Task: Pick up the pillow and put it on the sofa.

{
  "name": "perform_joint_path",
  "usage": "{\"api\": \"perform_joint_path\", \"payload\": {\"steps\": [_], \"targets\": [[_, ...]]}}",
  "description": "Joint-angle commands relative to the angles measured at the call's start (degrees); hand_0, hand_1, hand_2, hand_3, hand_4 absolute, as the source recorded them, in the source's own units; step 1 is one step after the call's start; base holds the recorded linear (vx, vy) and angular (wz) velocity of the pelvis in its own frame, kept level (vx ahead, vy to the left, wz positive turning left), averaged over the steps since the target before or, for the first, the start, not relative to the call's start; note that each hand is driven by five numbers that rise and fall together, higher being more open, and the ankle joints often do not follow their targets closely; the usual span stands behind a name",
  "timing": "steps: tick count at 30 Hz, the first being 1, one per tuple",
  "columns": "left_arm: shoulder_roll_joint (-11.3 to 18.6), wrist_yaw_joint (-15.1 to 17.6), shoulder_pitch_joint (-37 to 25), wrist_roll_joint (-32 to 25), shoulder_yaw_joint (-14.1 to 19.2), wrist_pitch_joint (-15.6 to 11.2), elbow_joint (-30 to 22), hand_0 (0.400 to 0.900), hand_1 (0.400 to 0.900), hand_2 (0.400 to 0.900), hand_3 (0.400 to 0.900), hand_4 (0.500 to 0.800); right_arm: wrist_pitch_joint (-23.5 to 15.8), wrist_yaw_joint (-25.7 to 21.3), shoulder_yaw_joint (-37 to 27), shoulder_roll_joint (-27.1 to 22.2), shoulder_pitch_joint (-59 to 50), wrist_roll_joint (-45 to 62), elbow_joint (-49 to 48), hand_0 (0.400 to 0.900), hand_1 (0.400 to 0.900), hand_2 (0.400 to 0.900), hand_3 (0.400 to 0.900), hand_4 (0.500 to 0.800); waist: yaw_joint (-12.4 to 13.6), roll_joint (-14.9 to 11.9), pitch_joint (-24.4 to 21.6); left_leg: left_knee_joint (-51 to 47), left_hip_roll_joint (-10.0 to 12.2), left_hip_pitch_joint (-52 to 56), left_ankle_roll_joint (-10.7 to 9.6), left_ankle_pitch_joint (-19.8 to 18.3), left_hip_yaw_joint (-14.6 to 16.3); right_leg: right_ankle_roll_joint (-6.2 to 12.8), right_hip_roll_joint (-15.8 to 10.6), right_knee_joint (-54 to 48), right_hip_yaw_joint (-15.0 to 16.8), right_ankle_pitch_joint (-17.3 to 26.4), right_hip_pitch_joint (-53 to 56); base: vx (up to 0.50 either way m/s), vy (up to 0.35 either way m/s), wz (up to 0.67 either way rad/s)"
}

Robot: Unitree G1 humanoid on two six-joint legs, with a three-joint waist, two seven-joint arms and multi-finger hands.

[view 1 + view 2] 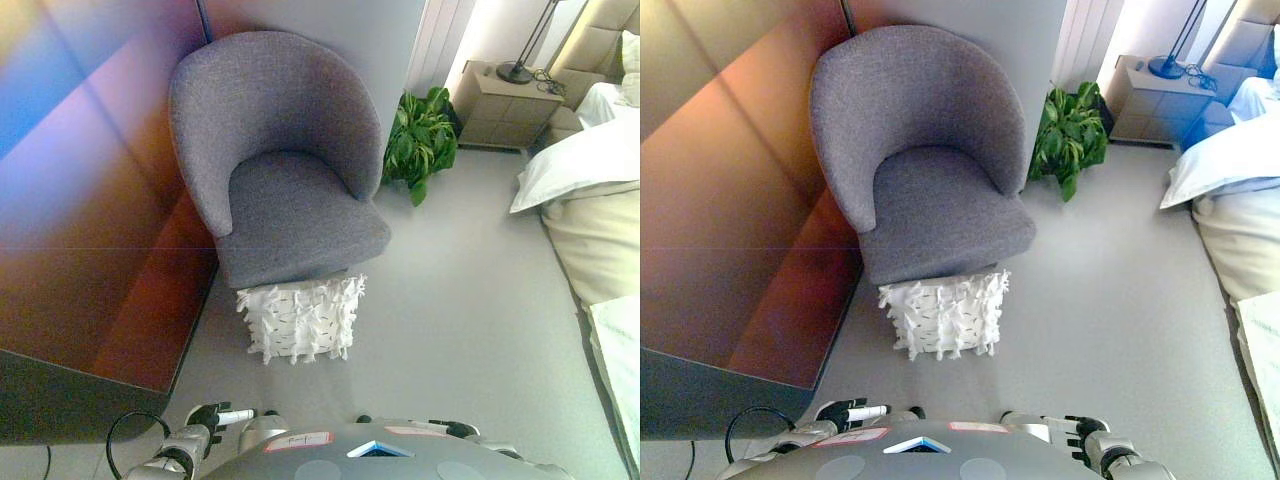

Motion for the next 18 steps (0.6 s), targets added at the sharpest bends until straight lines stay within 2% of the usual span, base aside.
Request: {"api": "perform_joint_path", "payload": {"steps": [1,6,18], "targets": [[0.38,0.22,-4.07,-2.03,0.09,-0.50,3.90,0.900,0.900,0.900,0.900,0.800,-0.79,-1.51,-0.40,-0.34,-4.79,0.79,3.14,0.900,0.900,0.900,0.900,0.800,-1.02,0.62,0.82,-0.32,-4.75,0.95,3.30,-5.26,2.62,2.51,1.80,2.38,-0.20,-2.96,-1.27,0.00,0.000,0.00],[0.45,-1.06,-4.52,-2.02,-0.14,-0.23,3.26,0.900,0.900,0.900,0.900,0.800,-0.54,-1.59,-0.26,-0.60,-5.14,-0.04,2.88,0.900,0.900,0.900,0.900,0.800,-0.84,0.70,0.99,-0.32,-4.69,1.07,3.34,-5.22,2.76,2.53,1.73,2.54,-0.41,-3.10,-1.18,0.00,0.000,0.00],[0.35,-1.53,-3.82,-1.40,-0.33,-1.31,3.63,0.900,0.900,0.900,0.900,0.800,-1.31,-1.77,0.05,-0.32,-4.94,-0.92,2.97,0.900,0.900,0.900,0.900,0.800,-0.67,0.71,1.04,-0.32,-4.62,1.06,3.35,-5.33,2.57,2.41,1.78,2.52,-0.63,-3.29,-1.14,0.00,0.000,0.00]]}}
